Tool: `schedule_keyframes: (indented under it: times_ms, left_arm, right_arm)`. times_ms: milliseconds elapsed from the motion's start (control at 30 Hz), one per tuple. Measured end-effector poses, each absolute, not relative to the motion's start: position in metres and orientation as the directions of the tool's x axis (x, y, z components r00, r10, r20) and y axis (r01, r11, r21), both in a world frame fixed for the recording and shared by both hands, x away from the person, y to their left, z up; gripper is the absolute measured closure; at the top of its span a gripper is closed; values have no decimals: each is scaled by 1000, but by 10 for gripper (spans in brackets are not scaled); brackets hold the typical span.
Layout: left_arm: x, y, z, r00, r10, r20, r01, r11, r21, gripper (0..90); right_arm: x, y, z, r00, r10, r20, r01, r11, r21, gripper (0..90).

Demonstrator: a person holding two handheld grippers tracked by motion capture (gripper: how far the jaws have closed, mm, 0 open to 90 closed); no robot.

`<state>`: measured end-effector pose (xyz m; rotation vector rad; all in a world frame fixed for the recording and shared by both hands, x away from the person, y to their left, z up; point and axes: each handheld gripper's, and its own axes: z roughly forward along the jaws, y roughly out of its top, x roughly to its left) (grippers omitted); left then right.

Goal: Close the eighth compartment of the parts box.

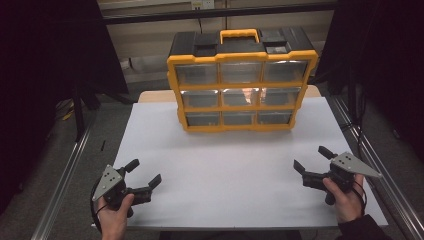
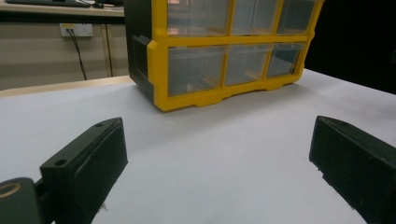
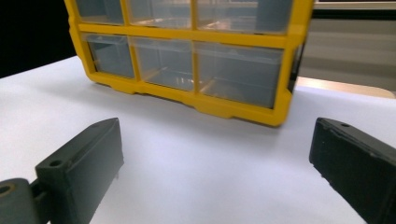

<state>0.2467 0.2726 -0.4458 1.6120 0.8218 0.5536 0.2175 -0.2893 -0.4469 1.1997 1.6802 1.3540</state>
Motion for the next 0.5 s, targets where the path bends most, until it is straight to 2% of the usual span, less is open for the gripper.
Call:
schedule_keyframes:
  times_ms: [500]
  left_arm:
    - [246, 279, -449, 613, 785, -92, 233, -68, 970, 40]
  right_arm:
    - [192, -309, -448, -304, 951, 53, 265, 31, 964, 18]
